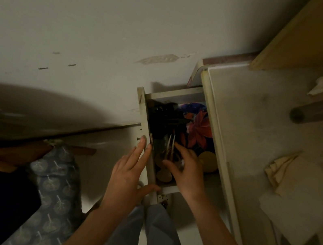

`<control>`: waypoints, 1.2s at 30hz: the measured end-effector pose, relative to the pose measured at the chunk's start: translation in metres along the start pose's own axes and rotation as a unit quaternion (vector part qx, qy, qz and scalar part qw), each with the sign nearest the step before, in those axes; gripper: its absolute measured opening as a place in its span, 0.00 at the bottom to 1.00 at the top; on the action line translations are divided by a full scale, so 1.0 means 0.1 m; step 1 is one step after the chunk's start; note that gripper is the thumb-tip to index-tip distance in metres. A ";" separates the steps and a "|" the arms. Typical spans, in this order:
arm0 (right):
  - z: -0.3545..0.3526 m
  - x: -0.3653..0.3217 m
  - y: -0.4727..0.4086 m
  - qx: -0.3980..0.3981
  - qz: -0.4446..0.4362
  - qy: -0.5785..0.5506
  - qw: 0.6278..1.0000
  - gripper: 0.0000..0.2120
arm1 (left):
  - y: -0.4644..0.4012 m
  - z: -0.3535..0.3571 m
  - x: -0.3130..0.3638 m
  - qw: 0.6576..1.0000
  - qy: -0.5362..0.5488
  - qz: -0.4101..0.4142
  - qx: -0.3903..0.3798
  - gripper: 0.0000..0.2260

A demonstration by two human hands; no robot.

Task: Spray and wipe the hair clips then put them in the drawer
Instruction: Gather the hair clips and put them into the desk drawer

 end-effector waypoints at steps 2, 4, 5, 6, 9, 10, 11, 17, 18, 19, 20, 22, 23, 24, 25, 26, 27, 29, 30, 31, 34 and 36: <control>-0.01 -0.01 0.02 0.004 -0.005 -0.002 1.000 0.27 | 0.00 -0.01 0.01 1.000 -0.003 -0.001 0.001 0.45; -0.03 -0.03 0.04 0.008 -0.010 0.007 1.000 0.27 | -0.01 -0.01 0.02 1.000 -0.010 -0.001 0.000 0.45; -0.04 -0.04 0.05 0.011 -0.015 0.010 1.000 0.27 | -0.01 -0.01 0.02 1.000 -0.015 -0.001 -0.002 0.45; -0.05 -0.06 0.07 0.014 -0.020 0.012 1.000 0.27 | -0.01 0.00 0.01 1.000 -0.022 -0.003 -0.008 0.45; -0.11 -0.13 0.12 0.029 -0.029 0.021 0.999 0.28 | 0.00 0.01 0.01 0.998 -0.048 -0.015 -0.037 0.43; -0.13 -0.16 0.15 0.034 -0.032 0.028 0.998 0.28 | 0.00 0.00 0.01 0.997 -0.059 -0.016 -0.039 0.42; -0.16 -0.19 0.18 0.039 -0.036 0.040 0.998 0.27 | 0.01 -0.02 0.03 0.997 -0.069 -0.014 -0.038 0.40; -0.38 -0.49 0.43 0.060 -0.058 0.084 0.993 0.25 | -0.01 -0.36 0.30 0.988 -0.149 -0.011 -0.024 0.33; -0.44 -0.55 0.48 0.065 -0.061 0.087 0.992 0.25 | -0.03 -0.42 0.36 0.986 -0.164 0.001 -0.014 0.32; -0.49 -0.60 0.54 0.073 -0.063 0.093 0.991 0.25 | -0.03 -0.48 0.42 0.985 -0.170 0.011 -0.009 0.31; -0.55 -0.65 0.60 0.084 -0.061 0.104 0.989 0.25 | -0.03 -0.54 0.48 0.984 -0.176 0.020 -0.004 0.31; -0.66 -0.74 0.74 0.098 -0.049 0.132 0.985 0.24 | -0.02 -0.63 0.59 0.981 -0.193 0.037 -0.001 0.30; -0.71 -0.77 0.81 0.100 -0.040 0.143 0.984 0.24 | -0.02 -0.69 0.66 0.979 -0.199 0.047 -0.006 0.30; -0.75 -0.78 0.87 0.099 -0.030 0.153 0.983 0.24 | -0.01 -0.73 0.72 0.978 -0.202 0.051 -0.010 0.30; -0.82 -0.80 0.97 0.109 -0.018 0.160 0.981 0.24 | 0.01 -0.78 0.82 0.975 -0.214 0.058 -0.032 0.30; -0.86 -0.80 1.05 0.116 -0.009 0.171 0.978 0.24 | 0.01 -0.78 0.85 0.970 -0.230 0.064 -0.053 0.29; -0.91 -0.80 1.16 0.126 0.003 0.182 0.975 0.25 | 0.01 -0.79 0.90 0.963 -0.249 0.070 -0.070 0.29; -1.01 -0.78 1.40 0.144 0.025 0.205 0.968 0.25 | 0.02 -0.81 1.03 0.952 -0.277 0.095 -0.090 0.27; -1.05 -0.77 1.52 0.153 0.036 0.215 0.964 0.25 | 0.04 -0.84 1.13 0.948 -0.284 0.114 -0.092 0.27; -1.09 -0.75 1.64 0.164 0.048 0.222 0.960 0.25 | 0.06 -0.86 1.23 0.944 -0.287 0.134 -0.095 0.27; -1.21 -0.67 2.00 0.206 0.088 0.228 0.948 0.25 | 0.14 -0.89 1.54 0.926 -0.300 0.204 -0.105 0.27; -1.26 -0.58 2.24 0.230 0.118 0.226 0.939 0.25 | 0.19 -0.86 1.74 0.914 -0.306 0.246 -0.108 0.27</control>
Point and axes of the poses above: each hand's wrist, its own y-axis away from the middle knuckle, its own z-axis out of the palm, x = y × z, the point moved 1 cm from there along -y, towards the middle knuckle, and after that the axes turned 4 degrees about -x, right-handed, at the moved point
